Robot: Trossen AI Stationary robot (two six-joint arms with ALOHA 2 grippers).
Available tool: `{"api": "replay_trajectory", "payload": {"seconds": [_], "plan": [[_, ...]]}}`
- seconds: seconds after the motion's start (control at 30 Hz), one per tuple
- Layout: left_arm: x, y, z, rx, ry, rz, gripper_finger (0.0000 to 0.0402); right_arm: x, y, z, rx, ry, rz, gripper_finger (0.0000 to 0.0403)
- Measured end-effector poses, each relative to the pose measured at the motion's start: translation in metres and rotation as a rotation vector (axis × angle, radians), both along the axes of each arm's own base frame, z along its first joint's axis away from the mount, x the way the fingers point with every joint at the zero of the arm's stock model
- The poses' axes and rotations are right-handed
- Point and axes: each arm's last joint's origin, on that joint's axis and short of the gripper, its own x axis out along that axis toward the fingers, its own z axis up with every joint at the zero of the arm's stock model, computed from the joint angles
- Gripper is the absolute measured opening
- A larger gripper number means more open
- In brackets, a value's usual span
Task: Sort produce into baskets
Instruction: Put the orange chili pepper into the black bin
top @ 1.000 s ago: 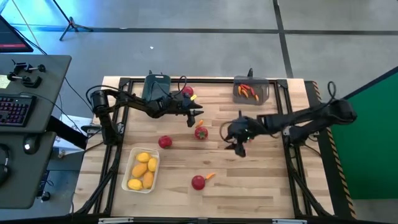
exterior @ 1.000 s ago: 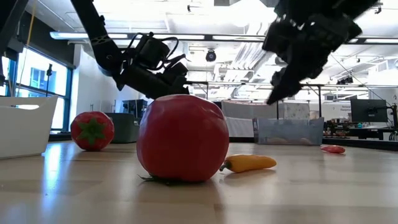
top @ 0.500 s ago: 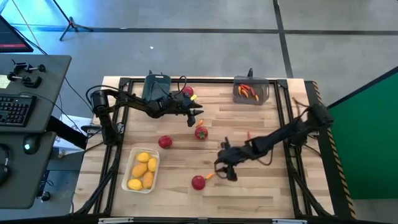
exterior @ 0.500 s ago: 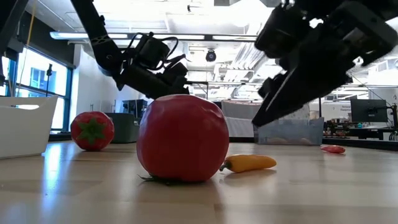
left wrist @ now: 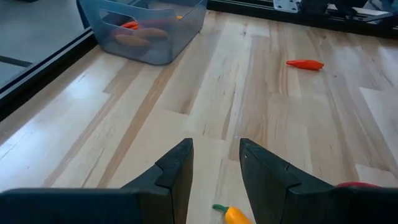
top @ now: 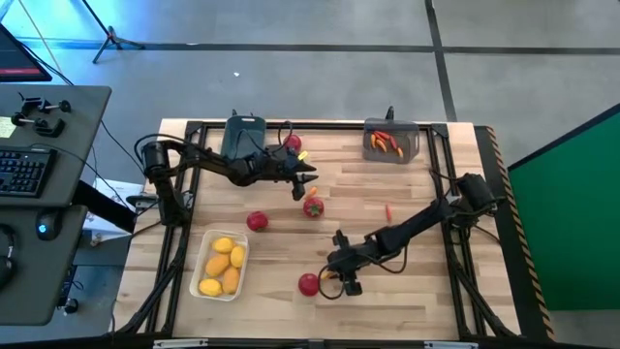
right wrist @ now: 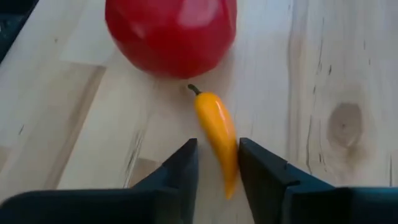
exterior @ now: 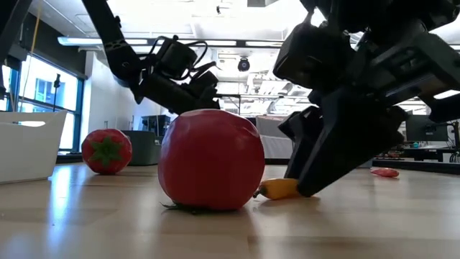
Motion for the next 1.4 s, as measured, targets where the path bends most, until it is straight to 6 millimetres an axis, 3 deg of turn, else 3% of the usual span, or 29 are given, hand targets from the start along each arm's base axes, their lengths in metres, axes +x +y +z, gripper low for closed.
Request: {"api": "replay_trajectory", "payload": {"seconds": [0.2,0.3,0.53,0.77,0.93,1.13,1.4], "plan": [[0.001,-0.002,0.001,0.007,-0.005,0.041,0.0119,-0.002,-0.004,0.002,-0.021,0.024,-0.036,0.0012],[0.001,0.000,0.003,-0.017,-0.033,0.062,0.0113,-0.006,-0.018,0.011,-0.016,0.086,-0.097,0.0013],[-0.004,0.019,0.006,-0.013,-0.074,0.098,0.0091,-0.028,-0.079,0.055,-0.160,0.201,-0.388,0.0003],[-0.008,0.027,0.007,-0.017,-0.080,0.086,0.0085,-0.067,-0.164,0.111,-0.284,0.206,-0.703,0.0002],[-0.007,0.026,0.007,-0.016,-0.079,0.079,0.0085,-0.096,-0.220,0.138,-0.305,0.123,-1.028,0.0001],[-0.006,0.022,0.006,-0.026,-0.078,0.068,0.0086,-0.122,-0.281,0.132,-0.304,0.199,-1.266,0.0001],[-0.006,0.019,0.003,-0.033,-0.047,0.059,0.0086,-0.134,-0.348,0.086,-0.172,0.324,-1.317,0.0000]]}}
